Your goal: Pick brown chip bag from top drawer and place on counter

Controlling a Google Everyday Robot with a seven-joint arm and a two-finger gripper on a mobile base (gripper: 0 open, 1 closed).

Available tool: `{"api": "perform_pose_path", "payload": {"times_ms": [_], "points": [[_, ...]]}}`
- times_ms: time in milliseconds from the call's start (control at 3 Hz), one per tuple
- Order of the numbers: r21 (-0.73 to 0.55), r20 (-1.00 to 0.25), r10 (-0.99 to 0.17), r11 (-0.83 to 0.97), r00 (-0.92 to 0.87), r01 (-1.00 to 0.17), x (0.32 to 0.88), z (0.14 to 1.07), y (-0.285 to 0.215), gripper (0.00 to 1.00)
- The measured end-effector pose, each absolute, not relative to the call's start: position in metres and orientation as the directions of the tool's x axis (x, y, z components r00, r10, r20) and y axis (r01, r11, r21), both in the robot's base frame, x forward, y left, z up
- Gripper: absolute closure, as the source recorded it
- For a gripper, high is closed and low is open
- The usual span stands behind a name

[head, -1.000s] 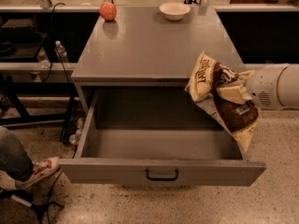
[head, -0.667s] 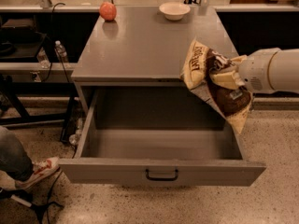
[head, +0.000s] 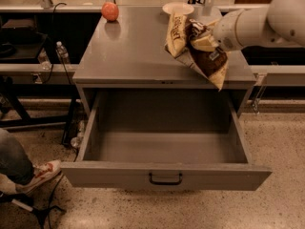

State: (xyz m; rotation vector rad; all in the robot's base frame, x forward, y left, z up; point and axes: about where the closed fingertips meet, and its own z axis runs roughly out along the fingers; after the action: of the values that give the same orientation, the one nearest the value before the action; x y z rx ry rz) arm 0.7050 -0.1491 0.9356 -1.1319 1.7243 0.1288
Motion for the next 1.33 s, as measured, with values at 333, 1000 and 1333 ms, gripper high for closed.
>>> {"api": "perform_pose_path", "payload": {"times_ms": [333,1000,1333], "points": [[-0.418,-0.762,-0.648,0.51,-0.016,-0.752,0.766,0.924,-0.12,1.0],[-0.367,-0.732,-0.677,0.488,-0.078,-0.792,0.834,0.874,-0.076,0.59],[-0.367,-0.732,-0.677,0.488,-0.078,-0.792,0.834,0.874,-0.075,0.36]]}}
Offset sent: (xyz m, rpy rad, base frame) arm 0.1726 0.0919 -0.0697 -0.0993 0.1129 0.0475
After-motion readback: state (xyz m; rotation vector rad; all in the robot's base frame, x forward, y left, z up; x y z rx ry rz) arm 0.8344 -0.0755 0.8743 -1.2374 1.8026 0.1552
